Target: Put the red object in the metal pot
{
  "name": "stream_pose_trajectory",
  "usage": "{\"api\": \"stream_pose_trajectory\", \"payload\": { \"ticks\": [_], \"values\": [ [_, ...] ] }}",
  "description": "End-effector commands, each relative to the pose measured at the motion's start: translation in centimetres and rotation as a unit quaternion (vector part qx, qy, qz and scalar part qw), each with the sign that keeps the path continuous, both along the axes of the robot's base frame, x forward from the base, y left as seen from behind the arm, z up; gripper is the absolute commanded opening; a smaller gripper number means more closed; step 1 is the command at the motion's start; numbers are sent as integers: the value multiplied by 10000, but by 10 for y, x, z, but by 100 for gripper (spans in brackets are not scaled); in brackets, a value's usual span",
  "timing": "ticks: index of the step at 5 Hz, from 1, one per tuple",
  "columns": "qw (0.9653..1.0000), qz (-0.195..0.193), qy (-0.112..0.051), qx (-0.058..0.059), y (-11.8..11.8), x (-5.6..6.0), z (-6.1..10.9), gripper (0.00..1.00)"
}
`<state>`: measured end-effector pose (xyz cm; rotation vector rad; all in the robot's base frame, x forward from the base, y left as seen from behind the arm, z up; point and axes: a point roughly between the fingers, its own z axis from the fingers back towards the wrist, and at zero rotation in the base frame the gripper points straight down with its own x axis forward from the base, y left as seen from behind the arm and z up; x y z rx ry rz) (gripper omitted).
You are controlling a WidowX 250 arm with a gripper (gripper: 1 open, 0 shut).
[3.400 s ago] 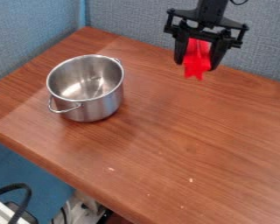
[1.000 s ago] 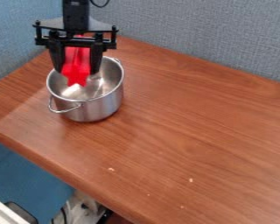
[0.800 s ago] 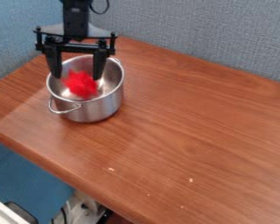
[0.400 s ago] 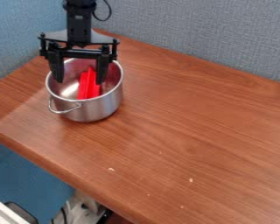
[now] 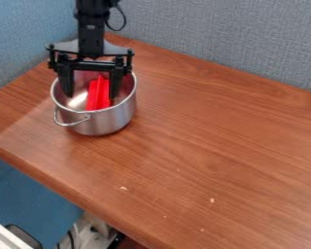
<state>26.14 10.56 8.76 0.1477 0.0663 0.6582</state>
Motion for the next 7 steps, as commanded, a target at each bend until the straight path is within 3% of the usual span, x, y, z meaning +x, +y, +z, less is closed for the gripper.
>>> {"api": "stream_pose_trajectory", "payload": {
  "ticks": [1,2,3,4,5,6,7],
  "values": [
    [9999,61,-100,75,8,4,3,100],
    [9999,79,-90,43,9,5,0,0],
    [9999,83,-68,52,8,5,0,100],
    [9999,76,-48,68,8,5,1,100],
    [9999,85,-58,27,9,6,-1,0],
    [9999,86,-44,40,8,6,-1,100],
    [9999,83,-18,54,8,5,-1,100]
  ]
}}
